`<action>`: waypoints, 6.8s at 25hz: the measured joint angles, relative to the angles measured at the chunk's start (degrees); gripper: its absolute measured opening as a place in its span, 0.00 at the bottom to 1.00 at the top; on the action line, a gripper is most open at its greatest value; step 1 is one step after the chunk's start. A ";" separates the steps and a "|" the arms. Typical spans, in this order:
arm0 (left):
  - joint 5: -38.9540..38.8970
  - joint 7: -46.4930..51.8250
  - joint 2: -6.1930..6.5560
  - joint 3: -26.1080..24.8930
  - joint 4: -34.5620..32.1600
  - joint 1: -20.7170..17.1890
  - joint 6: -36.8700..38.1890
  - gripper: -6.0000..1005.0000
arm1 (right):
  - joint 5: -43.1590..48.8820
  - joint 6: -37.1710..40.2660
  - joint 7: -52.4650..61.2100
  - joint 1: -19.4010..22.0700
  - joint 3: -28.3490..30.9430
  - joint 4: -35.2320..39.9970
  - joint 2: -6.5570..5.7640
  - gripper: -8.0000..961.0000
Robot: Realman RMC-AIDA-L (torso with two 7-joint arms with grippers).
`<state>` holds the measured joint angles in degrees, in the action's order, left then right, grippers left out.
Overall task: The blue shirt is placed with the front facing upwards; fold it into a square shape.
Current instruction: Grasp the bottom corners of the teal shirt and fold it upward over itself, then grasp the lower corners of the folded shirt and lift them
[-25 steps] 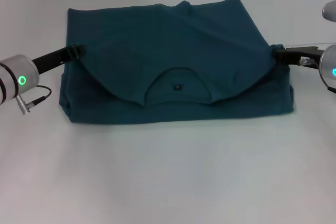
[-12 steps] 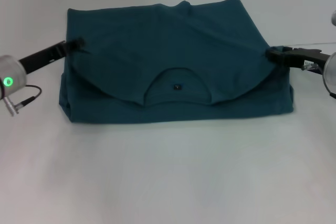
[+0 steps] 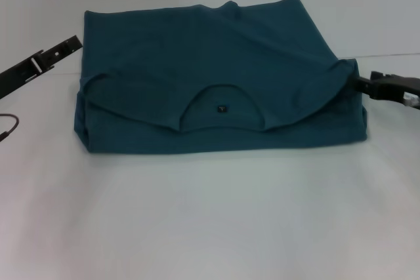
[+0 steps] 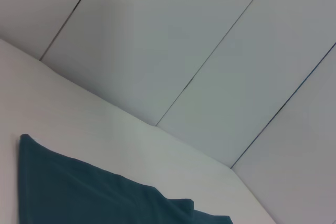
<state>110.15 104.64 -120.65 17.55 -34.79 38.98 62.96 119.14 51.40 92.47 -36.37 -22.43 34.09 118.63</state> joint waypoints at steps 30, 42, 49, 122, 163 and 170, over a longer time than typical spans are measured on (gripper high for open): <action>2.61 -2.68 -1.37 5.12 -3.54 -8.57 6.63 0.82 | 10.28 8.59 26.08 2.10 -11.35 0.04 -6.16 0.66; 2.61 -2.76 -1.40 5.12 -3.53 -8.30 6.53 0.81 | 10.32 3.22 25.69 0.63 -12.36 -2.67 -5.27 0.66; 2.54 -2.71 -1.21 5.11 -3.53 -7.94 6.16 0.81 | 10.30 1.35 25.64 -0.39 -13.06 -3.15 -4.50 0.65; 5.77 -4.26 -3.11 23.77 1.06 -4.43 -15.82 0.78 | 9.62 4.05 27.35 0.97 -13.87 -0.60 -4.79 0.04; 8.59 -3.75 -3.01 24.44 0.33 -4.44 -16.65 0.05 | 8.89 3.47 27.05 1.06 -13.87 -0.84 -4.79 0.04; 8.59 -3.69 -3.01 24.17 0.37 -4.74 -16.65 0.00 | 8.91 3.66 26.36 1.22 -13.86 -0.95 -4.82 0.04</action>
<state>118.73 100.95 -123.66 41.72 -34.42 34.24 46.31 128.05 55.06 118.83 -35.16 -36.30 33.14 113.81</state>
